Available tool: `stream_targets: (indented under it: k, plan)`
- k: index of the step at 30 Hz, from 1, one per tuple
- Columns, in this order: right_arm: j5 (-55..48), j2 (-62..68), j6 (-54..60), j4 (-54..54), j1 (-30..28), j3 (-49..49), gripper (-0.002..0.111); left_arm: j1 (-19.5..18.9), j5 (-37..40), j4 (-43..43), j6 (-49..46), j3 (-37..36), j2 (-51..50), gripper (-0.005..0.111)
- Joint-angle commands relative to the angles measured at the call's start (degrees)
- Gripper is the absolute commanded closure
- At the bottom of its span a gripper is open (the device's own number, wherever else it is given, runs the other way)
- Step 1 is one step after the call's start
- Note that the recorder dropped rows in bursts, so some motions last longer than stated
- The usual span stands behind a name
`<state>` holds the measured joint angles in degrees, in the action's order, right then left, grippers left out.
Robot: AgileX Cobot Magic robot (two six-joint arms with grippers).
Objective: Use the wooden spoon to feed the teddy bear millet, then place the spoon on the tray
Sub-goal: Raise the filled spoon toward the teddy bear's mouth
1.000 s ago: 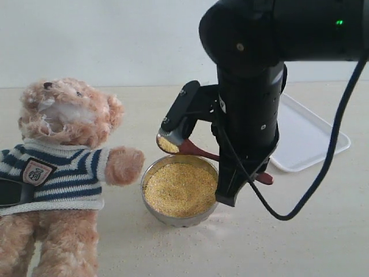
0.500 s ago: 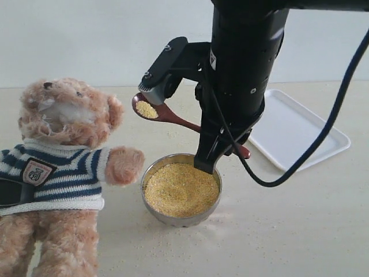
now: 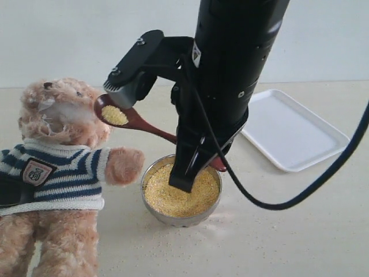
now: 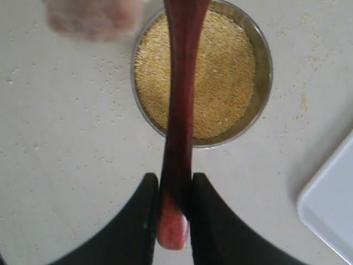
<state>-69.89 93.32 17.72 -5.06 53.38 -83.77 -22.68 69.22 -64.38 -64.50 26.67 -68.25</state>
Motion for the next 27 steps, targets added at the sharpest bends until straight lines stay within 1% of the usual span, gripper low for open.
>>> stream_targets:
  k: [1, 7, 13, 27]
  plan:
    - [-0.1, -0.7, -0.9, 0.3, 2.7, -0.3, 0.108, -0.1, 0.7, -1.3, -0.2, -0.1, 0.5, 0.102]
    - [-0.1, -0.7, -2.2, 0.2, 5.0, -0.3, 0.108, -0.1, 0.7, -1.3, -0.2, -0.1, 0.5, 0.102]
    - [-0.1, -0.7, -1.8, 0.1, 5.0, -0.7, 0.108, -0.1, 0.7, -1.3, -0.2, -0.1, 0.5, 0.102]
    - [-0.1, 4.0, -1.6, -2.0, 5.0, -7.5, 0.108, -0.1, 0.7, -1.3, -0.2, -0.1, 0.5, 0.102]
